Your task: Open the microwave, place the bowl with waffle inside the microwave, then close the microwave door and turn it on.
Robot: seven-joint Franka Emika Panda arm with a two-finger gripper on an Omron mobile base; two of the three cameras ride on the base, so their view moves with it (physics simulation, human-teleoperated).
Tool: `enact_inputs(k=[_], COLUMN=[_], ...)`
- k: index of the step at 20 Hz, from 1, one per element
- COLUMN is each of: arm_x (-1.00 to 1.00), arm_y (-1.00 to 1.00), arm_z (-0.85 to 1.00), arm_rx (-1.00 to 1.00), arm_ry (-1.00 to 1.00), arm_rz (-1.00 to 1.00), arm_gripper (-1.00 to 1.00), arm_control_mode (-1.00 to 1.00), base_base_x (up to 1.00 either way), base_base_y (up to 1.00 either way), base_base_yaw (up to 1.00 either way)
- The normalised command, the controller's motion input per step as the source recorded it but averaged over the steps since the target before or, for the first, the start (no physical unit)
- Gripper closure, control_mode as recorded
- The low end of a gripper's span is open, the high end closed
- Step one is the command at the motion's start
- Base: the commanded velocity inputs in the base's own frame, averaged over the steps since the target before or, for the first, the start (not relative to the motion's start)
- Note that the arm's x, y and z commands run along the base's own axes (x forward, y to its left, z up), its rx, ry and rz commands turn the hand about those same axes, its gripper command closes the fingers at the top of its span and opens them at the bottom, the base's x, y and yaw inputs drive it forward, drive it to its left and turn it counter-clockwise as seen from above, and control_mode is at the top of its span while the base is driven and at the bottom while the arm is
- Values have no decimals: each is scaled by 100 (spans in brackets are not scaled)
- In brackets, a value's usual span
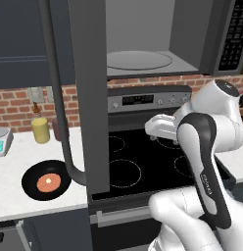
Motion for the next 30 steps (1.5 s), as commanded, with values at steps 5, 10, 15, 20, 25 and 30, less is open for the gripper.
enact_inputs(k=[5,10,15,20,25,30], arm_x=[65,62,74,50,5,-11], arm_y=[21,8,4,32,68,70], arm_z=[-60,-17,-8,-27,-37,-38], arm_rx=[0,4,2,0,0,0], arm_ry=[9,7,12,14,13,11], arm_rz=[5,10,8,12,5,6], arm_gripper=[-100,-100,-100,-100,-100,-100], arm_control_mode=[-100,-100,-100,-100,-100,-100], base_base_x=[0,0,0,0,0,0], base_base_y=[0,0,0,0,0,0], base_base_yaw=[0,0,0,0,0,0])
